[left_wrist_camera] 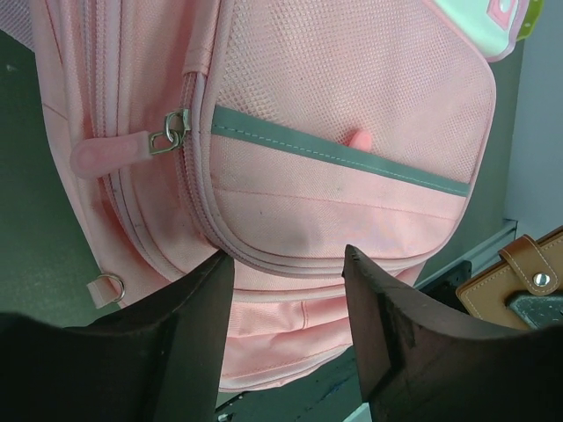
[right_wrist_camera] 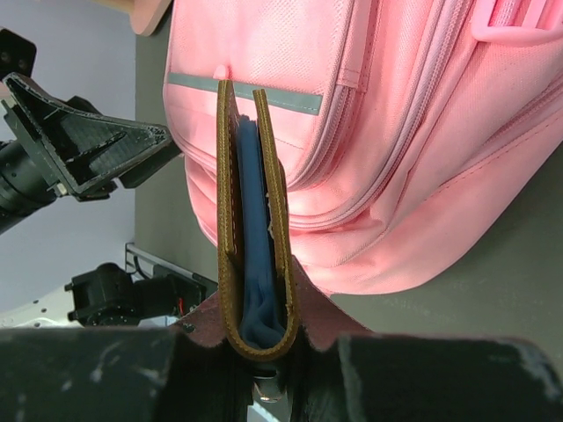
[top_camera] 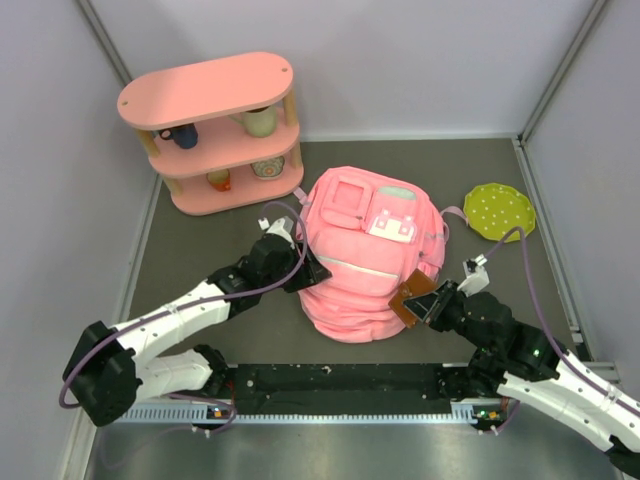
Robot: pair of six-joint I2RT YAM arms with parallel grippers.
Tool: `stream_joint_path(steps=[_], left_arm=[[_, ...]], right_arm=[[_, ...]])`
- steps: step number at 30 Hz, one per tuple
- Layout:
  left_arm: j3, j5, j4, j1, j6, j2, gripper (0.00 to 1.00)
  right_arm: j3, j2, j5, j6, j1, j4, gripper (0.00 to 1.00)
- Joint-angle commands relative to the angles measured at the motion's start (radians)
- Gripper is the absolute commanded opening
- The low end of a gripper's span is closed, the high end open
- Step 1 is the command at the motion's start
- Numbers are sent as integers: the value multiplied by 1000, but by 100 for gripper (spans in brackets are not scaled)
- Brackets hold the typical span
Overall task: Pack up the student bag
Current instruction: Adjust the student bag at the center of the board.
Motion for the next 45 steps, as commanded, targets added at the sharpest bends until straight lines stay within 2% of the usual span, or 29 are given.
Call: stream_joint_path(steps=[1,4,9,16,22,29,32,33,36,38,39,41,42,45], left_arm=[[65,21,105,4,-1,-11,57],[65,32,88,6,-12,-29,64],[44,56,117,24,-44,-42,65],[-4,176,292,63,-136,-5,62],[-56,225,425,70,-224,15,55],[-99,242,524,72,-290,36,41],[-84,283,515,73,-291,23,53],[-76,297,472,73,-284,18,64],[-50,276,366,60,-223,-11,75],[-19,230,279,52,-163,-33,77],[-4,218,190,46,-90,-36,77],[48,172,116,37,1,-48,77],[68,153,75,23,97,-53,79],[145,199,13,20,277,-51,84]], right_arm=[[25,4,-13,-13,-7,50,0],[23,6,-13,-11,-7,51,0],[25,4,-8,-11,-7,53,0],[20,4,-14,-13,-7,51,0],[15,4,-18,-10,-8,51,0],[9,4,-27,-5,-7,51,0],[12,0,-22,-10,-7,51,0],[17,-2,-10,-14,-8,48,0],[32,-10,30,-19,-8,30,0],[43,-16,53,-21,-8,7,0],[55,-19,76,-22,-7,-1,0],[74,-23,102,-25,-7,-36,0],[95,-25,142,-27,-8,-54,0],[142,-39,237,-25,-8,-136,0]])
